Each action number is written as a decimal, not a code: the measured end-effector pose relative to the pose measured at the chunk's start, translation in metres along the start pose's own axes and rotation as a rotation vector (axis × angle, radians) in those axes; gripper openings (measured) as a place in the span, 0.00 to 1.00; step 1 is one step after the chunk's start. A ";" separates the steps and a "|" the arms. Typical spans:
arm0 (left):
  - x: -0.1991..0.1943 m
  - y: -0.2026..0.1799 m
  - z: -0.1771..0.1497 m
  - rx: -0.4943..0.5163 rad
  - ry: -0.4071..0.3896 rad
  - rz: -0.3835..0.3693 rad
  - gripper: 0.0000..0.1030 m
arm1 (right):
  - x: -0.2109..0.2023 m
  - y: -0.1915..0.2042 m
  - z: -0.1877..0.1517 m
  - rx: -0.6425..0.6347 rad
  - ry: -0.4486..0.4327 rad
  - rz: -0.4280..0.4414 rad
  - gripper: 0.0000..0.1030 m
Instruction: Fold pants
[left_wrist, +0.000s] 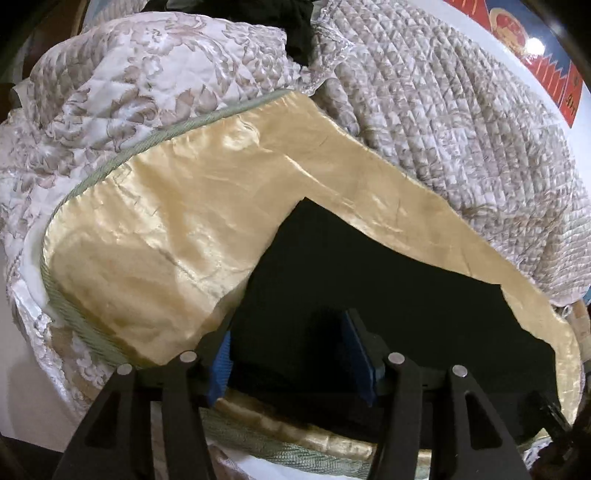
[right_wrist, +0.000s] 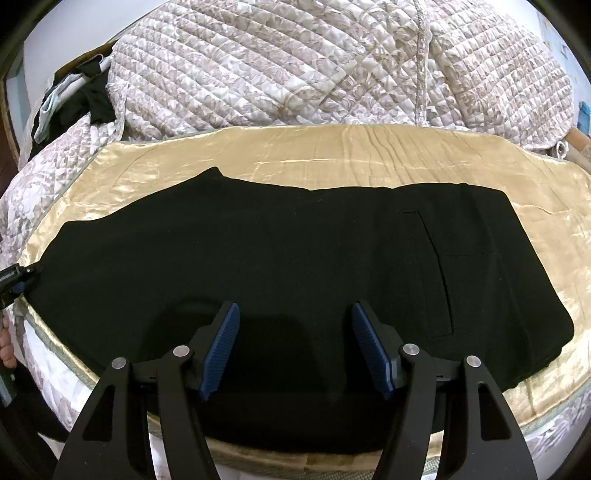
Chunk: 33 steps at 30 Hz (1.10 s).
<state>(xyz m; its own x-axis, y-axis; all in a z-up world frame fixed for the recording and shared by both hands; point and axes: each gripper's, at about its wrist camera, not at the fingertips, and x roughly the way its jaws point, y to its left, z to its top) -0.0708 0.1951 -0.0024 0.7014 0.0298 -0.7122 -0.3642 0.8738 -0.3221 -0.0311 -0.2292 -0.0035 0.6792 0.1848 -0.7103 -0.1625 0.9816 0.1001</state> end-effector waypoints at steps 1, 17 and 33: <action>0.000 0.002 0.000 -0.010 0.000 -0.010 0.55 | 0.000 0.000 0.000 0.000 0.000 0.000 0.62; 0.001 -0.006 0.002 0.017 0.010 -0.009 0.11 | 0.001 -0.005 0.003 0.025 0.002 0.023 0.62; -0.028 -0.135 0.013 0.168 0.012 -0.339 0.09 | -0.007 -0.023 0.007 0.167 0.011 0.108 0.62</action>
<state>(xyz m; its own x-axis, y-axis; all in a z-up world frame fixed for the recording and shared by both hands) -0.0333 0.0821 0.0691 0.7575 -0.2798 -0.5899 -0.0059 0.9006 -0.4347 -0.0270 -0.2528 0.0043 0.6562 0.2895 -0.6968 -0.1124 0.9507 0.2891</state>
